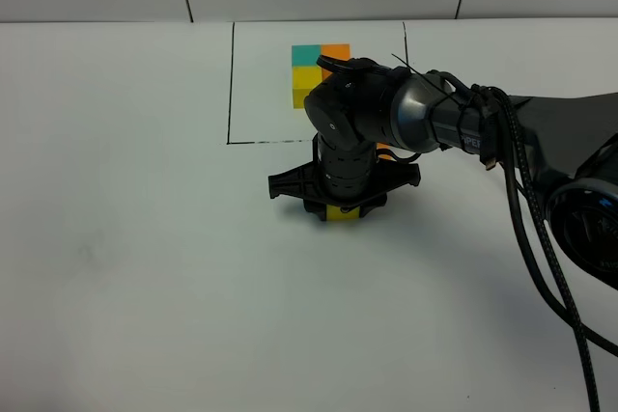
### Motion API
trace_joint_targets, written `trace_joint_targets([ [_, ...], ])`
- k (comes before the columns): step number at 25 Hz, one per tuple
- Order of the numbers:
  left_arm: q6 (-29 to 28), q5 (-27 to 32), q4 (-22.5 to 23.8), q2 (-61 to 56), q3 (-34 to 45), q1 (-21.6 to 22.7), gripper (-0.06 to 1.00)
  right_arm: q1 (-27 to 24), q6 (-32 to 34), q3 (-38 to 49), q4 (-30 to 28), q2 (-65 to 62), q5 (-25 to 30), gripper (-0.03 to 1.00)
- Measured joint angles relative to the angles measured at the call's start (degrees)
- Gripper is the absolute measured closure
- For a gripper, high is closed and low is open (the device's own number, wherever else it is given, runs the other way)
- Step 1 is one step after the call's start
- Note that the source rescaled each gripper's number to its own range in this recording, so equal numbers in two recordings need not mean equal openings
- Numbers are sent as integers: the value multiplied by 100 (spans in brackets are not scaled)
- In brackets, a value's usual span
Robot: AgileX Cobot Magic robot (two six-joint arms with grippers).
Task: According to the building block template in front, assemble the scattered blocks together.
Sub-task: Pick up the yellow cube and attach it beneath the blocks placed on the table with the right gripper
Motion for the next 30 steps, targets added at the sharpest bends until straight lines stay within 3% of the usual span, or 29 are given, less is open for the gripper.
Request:
trace_joint_targets([
  [30, 0, 0, 0, 0, 0, 0, 32, 0, 148, 0, -153, 2, -133, 95],
])
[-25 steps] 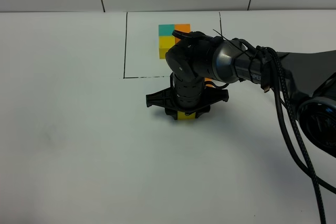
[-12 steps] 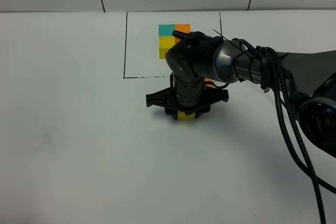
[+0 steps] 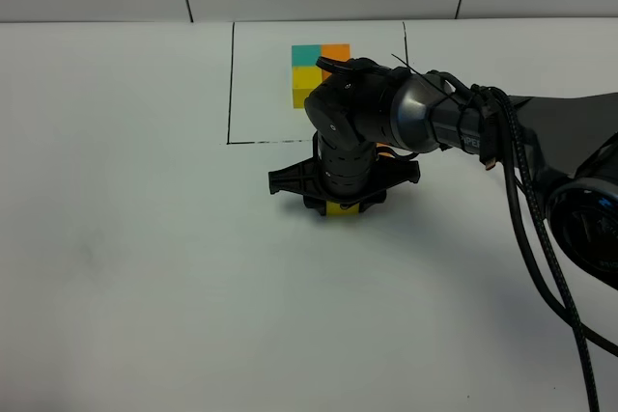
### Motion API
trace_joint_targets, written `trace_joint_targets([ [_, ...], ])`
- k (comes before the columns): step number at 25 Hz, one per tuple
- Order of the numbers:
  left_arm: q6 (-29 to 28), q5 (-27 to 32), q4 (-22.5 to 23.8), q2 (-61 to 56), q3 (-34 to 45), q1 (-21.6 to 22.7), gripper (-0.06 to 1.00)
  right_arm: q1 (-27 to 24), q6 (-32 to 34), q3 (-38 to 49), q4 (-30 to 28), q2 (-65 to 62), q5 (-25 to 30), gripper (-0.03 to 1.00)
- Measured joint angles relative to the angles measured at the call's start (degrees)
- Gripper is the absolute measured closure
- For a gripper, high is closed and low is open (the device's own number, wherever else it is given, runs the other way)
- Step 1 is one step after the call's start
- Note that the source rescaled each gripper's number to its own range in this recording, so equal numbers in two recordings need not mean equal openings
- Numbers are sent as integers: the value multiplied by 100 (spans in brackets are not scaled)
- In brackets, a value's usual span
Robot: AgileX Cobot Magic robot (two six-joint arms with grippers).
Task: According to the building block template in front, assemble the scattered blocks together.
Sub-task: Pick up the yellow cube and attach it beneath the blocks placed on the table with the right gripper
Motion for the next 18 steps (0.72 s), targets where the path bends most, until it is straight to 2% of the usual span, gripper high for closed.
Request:
trace_joint_targets([
  [18, -15, 0, 0, 0, 0, 0, 32, -44, 40, 0, 217, 5, -43, 95],
])
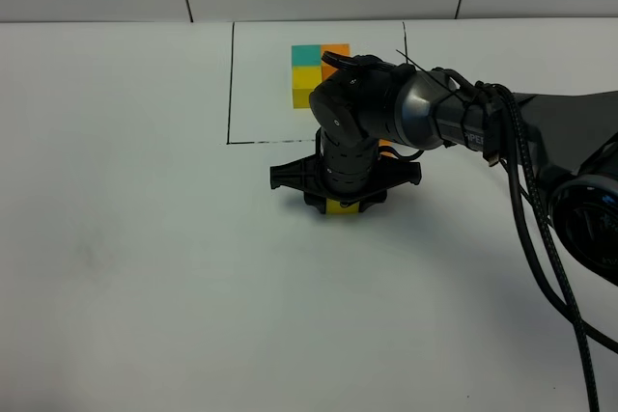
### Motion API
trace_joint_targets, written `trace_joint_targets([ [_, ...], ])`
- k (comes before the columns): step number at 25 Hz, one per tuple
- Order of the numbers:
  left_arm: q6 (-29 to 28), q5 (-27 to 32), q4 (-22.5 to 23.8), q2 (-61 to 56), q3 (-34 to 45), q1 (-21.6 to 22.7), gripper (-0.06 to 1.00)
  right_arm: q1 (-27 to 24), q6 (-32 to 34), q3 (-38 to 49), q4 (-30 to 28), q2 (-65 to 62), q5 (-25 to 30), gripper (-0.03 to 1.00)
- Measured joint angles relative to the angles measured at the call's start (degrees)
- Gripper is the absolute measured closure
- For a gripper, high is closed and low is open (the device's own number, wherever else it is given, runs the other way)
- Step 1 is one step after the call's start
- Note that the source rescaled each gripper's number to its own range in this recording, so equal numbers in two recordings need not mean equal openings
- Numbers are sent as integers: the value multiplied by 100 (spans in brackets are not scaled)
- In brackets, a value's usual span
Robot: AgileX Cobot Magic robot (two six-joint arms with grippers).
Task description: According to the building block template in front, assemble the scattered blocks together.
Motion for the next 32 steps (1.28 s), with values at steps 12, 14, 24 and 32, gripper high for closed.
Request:
trace_joint_targets([
  [12, 5, 0, 0, 0, 0, 0, 32, -6, -33, 0, 48, 0, -5, 95],
  [14, 5, 0, 0, 0, 0, 0, 32, -6, -57, 0, 50, 0, -5, 95],
  [24, 5, 0, 0, 0, 0, 0, 32, 4, -364, -13, 297, -32, -182, 26],
  [32, 5, 0, 0, 0, 0, 0, 32, -2, -718, 49, 273, -346, 69, -2],
])
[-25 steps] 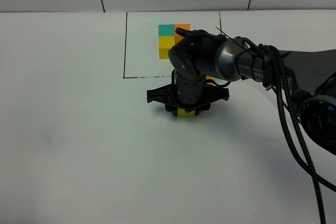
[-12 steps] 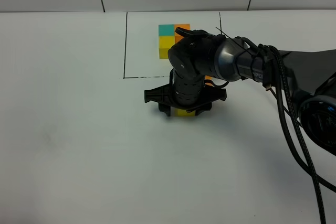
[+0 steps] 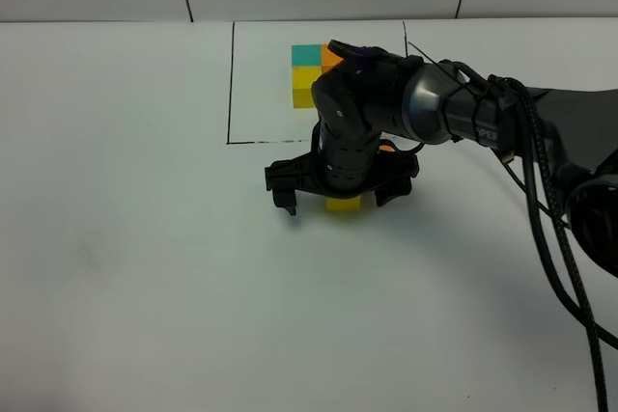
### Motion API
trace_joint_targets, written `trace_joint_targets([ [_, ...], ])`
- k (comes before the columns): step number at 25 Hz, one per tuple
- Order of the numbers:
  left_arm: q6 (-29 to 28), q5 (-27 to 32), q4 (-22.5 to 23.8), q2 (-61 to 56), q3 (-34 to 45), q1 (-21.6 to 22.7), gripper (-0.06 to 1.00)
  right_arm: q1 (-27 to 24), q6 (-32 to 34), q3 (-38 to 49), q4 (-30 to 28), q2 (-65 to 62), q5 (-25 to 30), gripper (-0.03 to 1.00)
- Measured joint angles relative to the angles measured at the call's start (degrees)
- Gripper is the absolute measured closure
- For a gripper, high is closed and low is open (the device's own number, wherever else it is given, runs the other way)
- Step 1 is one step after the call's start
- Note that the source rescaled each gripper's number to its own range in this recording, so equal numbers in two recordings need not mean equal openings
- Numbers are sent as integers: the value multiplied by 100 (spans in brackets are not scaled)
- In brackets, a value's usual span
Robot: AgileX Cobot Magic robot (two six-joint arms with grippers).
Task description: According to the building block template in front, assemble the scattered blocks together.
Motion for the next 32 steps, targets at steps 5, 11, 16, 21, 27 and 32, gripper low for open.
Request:
trace_joint_targets([
  [5, 0, 0, 0, 0, 0, 0, 32, 0, -329, 0, -6, -416, 252, -3],
  [11, 0, 0, 0, 0, 0, 0, 32, 0, -946, 0, -6, -910, 707, -3],
  [16, 0, 0, 0, 0, 0, 0, 32, -148, -1331, 162, -13, -1340, 868, -3],
  [21, 0, 0, 0, 0, 0, 0, 32, -717, -1911, 919, -7, -1994, 708, -3],
  [27, 5, 0, 0, 0, 0, 0, 32, -1637, -2193, 2151, -12, -3125, 398, -3],
  [32, 5, 0, 0, 0, 0, 0, 32, -2432, -2340, 3226, -46, -4320, 106, -3],
])
